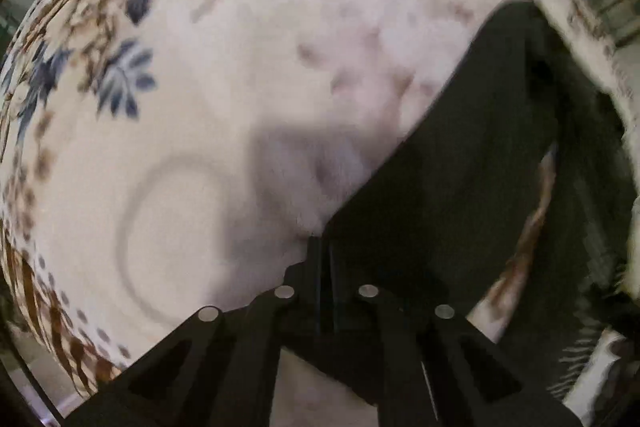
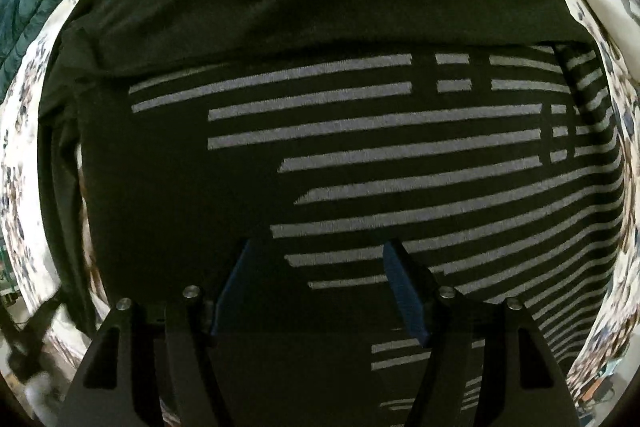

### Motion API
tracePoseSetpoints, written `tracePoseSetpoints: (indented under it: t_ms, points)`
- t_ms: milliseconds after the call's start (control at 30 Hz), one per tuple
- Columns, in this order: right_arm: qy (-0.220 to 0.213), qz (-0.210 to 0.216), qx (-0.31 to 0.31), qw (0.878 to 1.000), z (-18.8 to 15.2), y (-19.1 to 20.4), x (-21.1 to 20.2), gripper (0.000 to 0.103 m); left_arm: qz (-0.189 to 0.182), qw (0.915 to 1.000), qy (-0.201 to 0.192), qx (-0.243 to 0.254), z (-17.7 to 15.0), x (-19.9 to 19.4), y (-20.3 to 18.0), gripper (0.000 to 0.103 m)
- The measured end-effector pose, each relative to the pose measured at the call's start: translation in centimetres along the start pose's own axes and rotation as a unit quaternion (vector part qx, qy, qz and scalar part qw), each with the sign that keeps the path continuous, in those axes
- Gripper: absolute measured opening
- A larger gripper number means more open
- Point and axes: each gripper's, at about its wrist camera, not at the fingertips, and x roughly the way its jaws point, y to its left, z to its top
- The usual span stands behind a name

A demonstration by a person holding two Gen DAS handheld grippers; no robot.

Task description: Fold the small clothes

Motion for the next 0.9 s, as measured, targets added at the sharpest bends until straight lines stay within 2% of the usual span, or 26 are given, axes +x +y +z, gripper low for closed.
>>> tracePoseSetpoints:
  t_ms: [100,233,333,367,433,467,500,533,567,667,733,833,867,900]
  points:
    - [-0.007,0.000,-0.006,1.000,-0.7,-0.6,-0.6,0.069,0.004,0.9985,-0.048,-0.025,2.8,-3.7,2.4,0.002]
    - [-0.014,0.003,-0.001,1.000,-1.2,-1.6,-1.3,0.069,0.023,0.9930,-0.096,-0.064,8.0,-6.0,7.4,0.002]
    - [-0.019,0.012,0.010,1.000,-1.4,-2.4,-1.8,0.069,0.015,0.9897,-0.105,-0.096,10.7,-6.1,10.4,0.006]
    - [-0.022,0.015,0.015,1.000,-1.6,-2.9,-1.9,0.069,0.000,0.9887,-0.103,-0.109,11.1,-6.1,11.3,0.006]
    - [-0.023,0.018,0.022,0.999,-1.8,-3.5,-2.0,0.069,-0.043,0.9836,-0.099,-0.145,11.6,-5.7,12.5,0.018]
    - [-0.022,0.020,0.024,0.999,-2.0,-3.6,-2.0,0.069,-0.067,0.9793,-0.102,-0.161,11.3,-5.7,13.0,0.029]
    - [-0.023,0.022,0.025,0.999,-2.3,-3.8,-2.0,0.069,-0.081,0.9760,-0.103,-0.174,10.4,-5.6,13.2,0.051]
    - [-0.023,0.023,0.027,0.999,-2.8,-4.3,-2.1,0.069,-0.084,0.9743,-0.099,-0.184,9.6,-5.5,13.2,0.063]
    - [-0.023,0.024,0.027,0.999,-3.1,-4.7,-2.2,0.069,-0.091,0.9719,-0.092,-0.197,8.8,-4.9,13.2,0.070]
    - [-0.019,0.027,0.028,0.999,-3.4,-4.9,-2.7,0.069,-0.086,0.9689,-0.037,-0.229,5.9,-1.7,13.2,0.070]
    - [-0.016,0.027,0.028,0.999,-3.4,-5.5,-3.0,0.069,-0.092,0.9623,-0.020,-0.255,4.7,0.5,13.6,0.070]
    - [-0.016,0.028,0.027,0.999,-3.3,-6.1,-3.2,0.069,-0.092,0.9507,-0.060,-0.290,4.8,0.3,13.5,0.068]
    - [-0.018,0.028,0.026,0.999,-3.4,-6.9,-3.4,0.069,-0.089,0.9489,-0.081,-0.292,5.3,-0.2,13.3,0.039]
    - [-0.020,0.028,0.026,0.999,-3.4,-7.7,-3.6,0.069,-0.080,0.9502,-0.090,-0.288,5.8,-0.7,12.9,0.006]
